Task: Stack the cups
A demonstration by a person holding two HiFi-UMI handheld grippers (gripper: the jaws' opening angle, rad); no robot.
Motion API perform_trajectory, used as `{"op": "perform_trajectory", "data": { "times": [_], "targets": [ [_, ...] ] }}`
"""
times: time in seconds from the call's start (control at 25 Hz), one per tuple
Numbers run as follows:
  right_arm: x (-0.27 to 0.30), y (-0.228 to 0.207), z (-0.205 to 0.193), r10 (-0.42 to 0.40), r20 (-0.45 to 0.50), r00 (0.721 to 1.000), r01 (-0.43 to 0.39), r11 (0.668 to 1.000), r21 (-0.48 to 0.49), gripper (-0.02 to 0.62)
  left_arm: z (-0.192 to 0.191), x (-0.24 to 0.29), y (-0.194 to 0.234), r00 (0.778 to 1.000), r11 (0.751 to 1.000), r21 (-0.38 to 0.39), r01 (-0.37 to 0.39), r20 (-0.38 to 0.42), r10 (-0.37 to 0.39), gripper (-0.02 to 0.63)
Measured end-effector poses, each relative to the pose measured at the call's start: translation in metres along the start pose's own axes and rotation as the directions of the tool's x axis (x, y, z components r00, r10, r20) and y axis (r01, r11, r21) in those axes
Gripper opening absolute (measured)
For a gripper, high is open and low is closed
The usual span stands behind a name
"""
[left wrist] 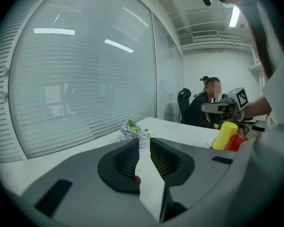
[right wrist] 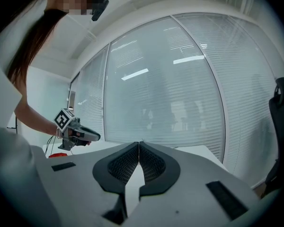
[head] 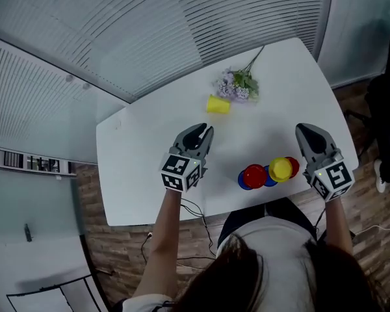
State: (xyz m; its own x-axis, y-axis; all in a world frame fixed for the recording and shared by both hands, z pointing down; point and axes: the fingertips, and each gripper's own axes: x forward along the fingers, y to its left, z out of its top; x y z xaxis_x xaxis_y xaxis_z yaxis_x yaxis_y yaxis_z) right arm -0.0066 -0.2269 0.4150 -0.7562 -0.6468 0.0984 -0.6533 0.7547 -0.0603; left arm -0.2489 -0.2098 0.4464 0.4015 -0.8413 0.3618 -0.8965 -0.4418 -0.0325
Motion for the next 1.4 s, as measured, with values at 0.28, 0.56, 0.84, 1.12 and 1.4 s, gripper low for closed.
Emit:
{"op": "perform_trajectory", "data": {
  "times": [0.28, 0.56, 0.84, 1.12, 1.4],
  "targets": [
    [0.000, -0.006, -0.006, -0.051, -0.024, 0.998, 0.051, 0.999, 0.013, 0.031, -0.003, 0.023, 0.011, 0.995, 0.993, 0.091, 0.073, -0.068, -0.067, 0.107],
    [-0.005, -0.010, -0.014, -0.095, -0.051, 0.994, 0.097, 0.995, 0.025, 0.031, -0.004, 0.049, 0.025, 0.987, 0.974, 0.196, 0.117, -0.130, -0.092, 0.135],
    [-0.010, -0.017, -0.019, -0.141, -0.070, 0.988, 0.144, 0.989, 0.032, 0.031, -0.010, 0.078, 0.031, 0.965, 0.937, 0.287, 0.198, -0.225, -0.135, 0.177],
    [-0.015, -0.024, -0.025, -0.177, -0.093, 0.980, 0.181, 0.983, 0.037, 0.031, -0.028, 0.101, 0.027, 0.923, 0.881, 0.366, 0.299, -0.347, -0.168, 0.214],
    [-0.020, -0.029, -0.031, -0.207, -0.117, 0.971, 0.213, 0.976, 0.047, 0.031, -0.039, 0.123, 0.029, 0.872, 0.768, 0.502, 0.398, -0.467, -0.147, 0.244]
  ]
}}
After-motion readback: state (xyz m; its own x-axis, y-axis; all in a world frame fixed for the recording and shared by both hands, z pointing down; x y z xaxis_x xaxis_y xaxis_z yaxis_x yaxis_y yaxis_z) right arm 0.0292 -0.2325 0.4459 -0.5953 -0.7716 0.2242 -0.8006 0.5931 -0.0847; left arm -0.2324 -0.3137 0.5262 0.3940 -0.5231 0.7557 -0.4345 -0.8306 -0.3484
